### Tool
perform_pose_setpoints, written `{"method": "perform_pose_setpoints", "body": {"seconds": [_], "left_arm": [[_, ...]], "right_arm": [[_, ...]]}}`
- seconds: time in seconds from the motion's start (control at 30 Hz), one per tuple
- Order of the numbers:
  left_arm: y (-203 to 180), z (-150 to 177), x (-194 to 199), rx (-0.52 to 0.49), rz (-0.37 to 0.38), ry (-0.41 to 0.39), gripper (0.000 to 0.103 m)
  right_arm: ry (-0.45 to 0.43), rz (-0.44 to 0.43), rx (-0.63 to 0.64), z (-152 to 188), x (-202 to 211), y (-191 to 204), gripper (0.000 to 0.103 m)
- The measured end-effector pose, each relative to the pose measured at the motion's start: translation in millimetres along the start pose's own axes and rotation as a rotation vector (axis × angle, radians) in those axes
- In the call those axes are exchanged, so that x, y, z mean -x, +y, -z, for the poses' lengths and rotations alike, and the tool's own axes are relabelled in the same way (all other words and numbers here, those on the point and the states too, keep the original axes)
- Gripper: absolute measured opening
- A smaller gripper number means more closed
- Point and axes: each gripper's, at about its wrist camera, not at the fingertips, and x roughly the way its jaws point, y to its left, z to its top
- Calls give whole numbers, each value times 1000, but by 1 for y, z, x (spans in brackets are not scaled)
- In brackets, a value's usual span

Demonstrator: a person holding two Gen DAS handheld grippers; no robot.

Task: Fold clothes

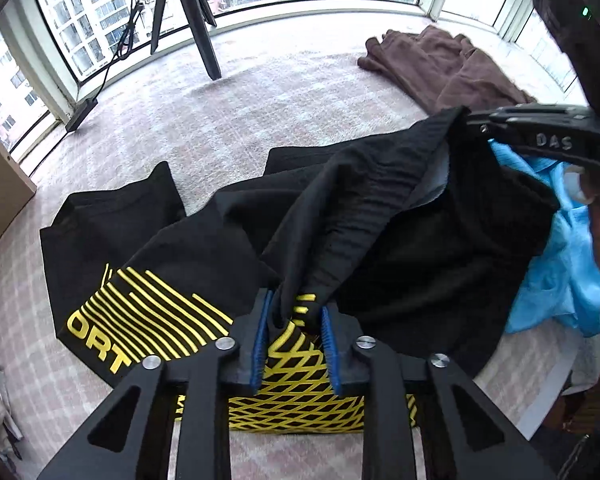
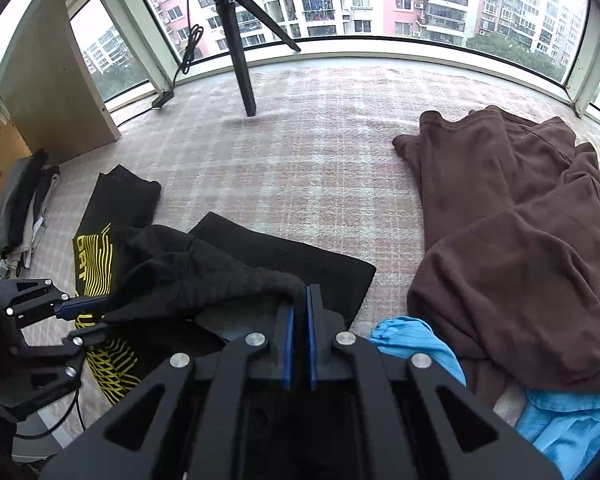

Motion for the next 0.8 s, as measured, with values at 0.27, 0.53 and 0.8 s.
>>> {"method": "perform_pose_setpoints", "body": {"seconds": [0.27, 0.53, 0.8], "left_arm": [[82, 78, 148, 116, -81, -148, 11], [136, 136, 159, 246, -207, -122, 6], [112, 148, 93, 180, -109, -39, 9]], "right_arm": [[-131, -126, 54, 72, 97, -9, 64], [-95, 0, 185, 117, 85, 24, 64], [37, 92, 420, 132, 13, 70, 63]]}}
